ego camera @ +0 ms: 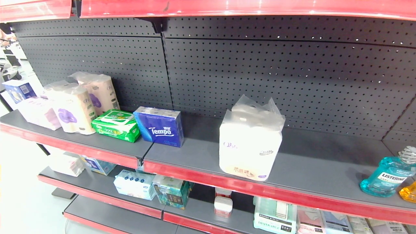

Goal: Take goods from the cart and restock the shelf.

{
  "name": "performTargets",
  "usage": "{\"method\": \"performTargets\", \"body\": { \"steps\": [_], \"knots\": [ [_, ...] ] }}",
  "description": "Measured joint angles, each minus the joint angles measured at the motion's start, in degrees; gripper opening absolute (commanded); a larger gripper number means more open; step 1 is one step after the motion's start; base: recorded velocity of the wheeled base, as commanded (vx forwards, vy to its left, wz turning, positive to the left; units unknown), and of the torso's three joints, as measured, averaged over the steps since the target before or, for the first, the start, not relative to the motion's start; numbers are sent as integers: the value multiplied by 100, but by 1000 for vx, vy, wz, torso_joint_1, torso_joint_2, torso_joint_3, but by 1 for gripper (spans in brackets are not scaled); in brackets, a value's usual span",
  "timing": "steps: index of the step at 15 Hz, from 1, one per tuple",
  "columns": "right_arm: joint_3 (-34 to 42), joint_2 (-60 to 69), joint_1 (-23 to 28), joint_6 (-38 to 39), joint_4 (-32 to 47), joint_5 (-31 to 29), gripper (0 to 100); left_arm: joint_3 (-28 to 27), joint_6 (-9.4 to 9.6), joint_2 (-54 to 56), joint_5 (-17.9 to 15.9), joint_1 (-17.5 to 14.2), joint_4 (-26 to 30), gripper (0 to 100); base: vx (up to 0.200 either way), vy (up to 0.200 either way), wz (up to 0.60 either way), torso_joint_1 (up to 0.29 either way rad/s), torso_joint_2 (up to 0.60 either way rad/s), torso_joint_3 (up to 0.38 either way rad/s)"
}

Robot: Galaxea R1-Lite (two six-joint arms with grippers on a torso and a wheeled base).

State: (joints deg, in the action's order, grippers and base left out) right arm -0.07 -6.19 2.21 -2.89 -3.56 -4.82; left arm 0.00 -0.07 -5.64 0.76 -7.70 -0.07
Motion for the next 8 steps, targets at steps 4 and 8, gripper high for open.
{"method": "performTargets", "body": {
  "steps": [4, 8],
  "knots": [
    [5, 433, -194, 291, 127, 386, 100, 0, 2, 0, 2, 0, 0, 100, 0, 0, 0, 0, 0, 0],
    [5, 599, -210, 243, 349, 400, 100, 0, 2, 0, 2, 0, 0, 100, 0, 0, 0, 0, 0, 0]
  ]
}}
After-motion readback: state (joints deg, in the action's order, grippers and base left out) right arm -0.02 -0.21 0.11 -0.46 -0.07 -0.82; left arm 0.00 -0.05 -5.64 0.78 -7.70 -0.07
